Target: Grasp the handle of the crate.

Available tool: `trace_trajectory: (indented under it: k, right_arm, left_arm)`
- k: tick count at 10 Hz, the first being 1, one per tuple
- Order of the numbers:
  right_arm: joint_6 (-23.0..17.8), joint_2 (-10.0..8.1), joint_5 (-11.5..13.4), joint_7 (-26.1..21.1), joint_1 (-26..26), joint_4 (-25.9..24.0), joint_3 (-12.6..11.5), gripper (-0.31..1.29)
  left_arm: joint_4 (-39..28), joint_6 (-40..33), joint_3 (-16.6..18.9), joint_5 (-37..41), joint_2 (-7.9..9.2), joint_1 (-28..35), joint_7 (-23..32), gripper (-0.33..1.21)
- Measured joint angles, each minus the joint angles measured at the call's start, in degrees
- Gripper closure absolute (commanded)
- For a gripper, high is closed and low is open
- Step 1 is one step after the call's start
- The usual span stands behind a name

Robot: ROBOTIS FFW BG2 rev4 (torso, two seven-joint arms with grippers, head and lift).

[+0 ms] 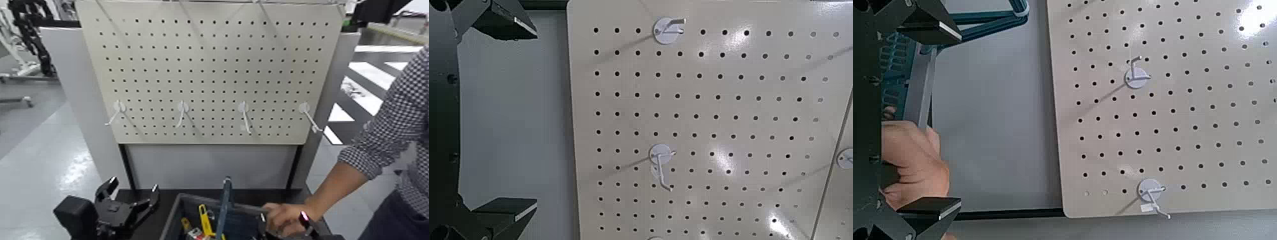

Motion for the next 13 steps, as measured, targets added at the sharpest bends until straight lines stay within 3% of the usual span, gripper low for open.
trace_trajectory:
  k: [8, 10, 13]
  right_arm:
    - [0.36, 0.08, -0.43, -0.18, 0.17, 0.02, 0.05, 0.15]
    - [0.50, 0.08, -0.62, -0.24, 0.17, 0.02, 0.07, 0.15]
    - [0.67, 0.09, -0.81, -0.26, 0.17, 0.02, 0.14, 0.14]
  left_arm:
    - [0.31, 0.60, 0.01, 4.49, -0.12, -0.18, -0.64, 0.11]
    - [-0.82, 6.17, -1.12, 9.79, 1.23, -1.82, -3.13, 0.11]
    - [-1.19, 21.74, -1.42, 22.05, 4.11, -7.90, -11.85, 0.11]
